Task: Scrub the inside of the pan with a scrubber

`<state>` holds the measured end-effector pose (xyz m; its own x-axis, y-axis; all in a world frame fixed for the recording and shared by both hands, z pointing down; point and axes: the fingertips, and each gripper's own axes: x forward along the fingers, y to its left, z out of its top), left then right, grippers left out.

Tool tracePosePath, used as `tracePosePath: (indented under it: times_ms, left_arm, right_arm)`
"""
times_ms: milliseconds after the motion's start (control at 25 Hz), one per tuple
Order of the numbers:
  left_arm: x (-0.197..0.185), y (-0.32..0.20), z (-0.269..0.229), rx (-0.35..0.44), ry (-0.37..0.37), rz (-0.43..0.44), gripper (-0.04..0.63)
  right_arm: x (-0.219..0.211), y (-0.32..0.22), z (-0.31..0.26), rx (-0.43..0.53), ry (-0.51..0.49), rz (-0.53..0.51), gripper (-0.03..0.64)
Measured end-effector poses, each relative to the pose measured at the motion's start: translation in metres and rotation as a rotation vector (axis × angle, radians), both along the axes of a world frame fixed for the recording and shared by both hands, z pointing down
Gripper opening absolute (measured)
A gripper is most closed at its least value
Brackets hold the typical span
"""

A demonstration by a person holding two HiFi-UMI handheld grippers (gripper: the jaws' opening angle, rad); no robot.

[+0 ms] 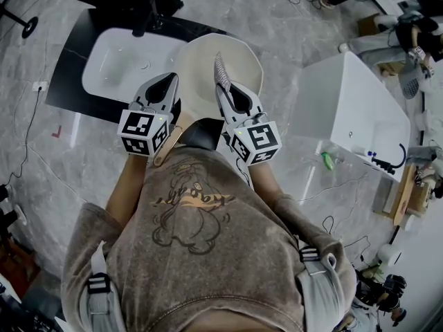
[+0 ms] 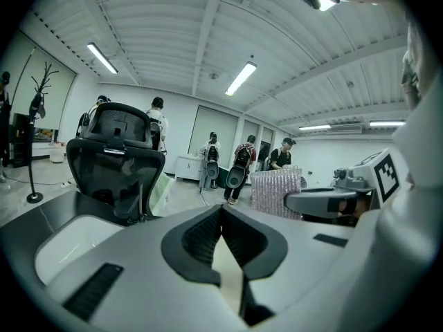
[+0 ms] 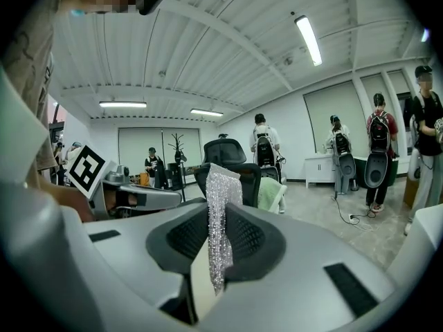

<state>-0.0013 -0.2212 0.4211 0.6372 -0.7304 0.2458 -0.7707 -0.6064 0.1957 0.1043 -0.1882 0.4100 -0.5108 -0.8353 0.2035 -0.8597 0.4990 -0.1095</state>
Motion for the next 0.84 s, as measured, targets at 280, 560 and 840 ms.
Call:
tracePosePath:
  times_ms: [280,560,840]
  left_arm:
    - [0.0009,0.0017,0.0017,-0.003,-0.007,-0.004,0.017]
    - [0.0025,0.0021,0.0044,-0.010,-0.010,0.002,0.017]
    - [-0.0019,0.0035,0.0053,-0.013,-0.012,0.000,0.017]
  right_arm:
    - [0.0018,0.0010,0.0000,-0.006,-0.013,0.001,0.081]
    - [0.0022,0.0007,0.0036,-0.015,-0.012,0.008,0.081]
    - [0.0000,0.0027,0.0073,-0.026,-0.010,0.012,0.081]
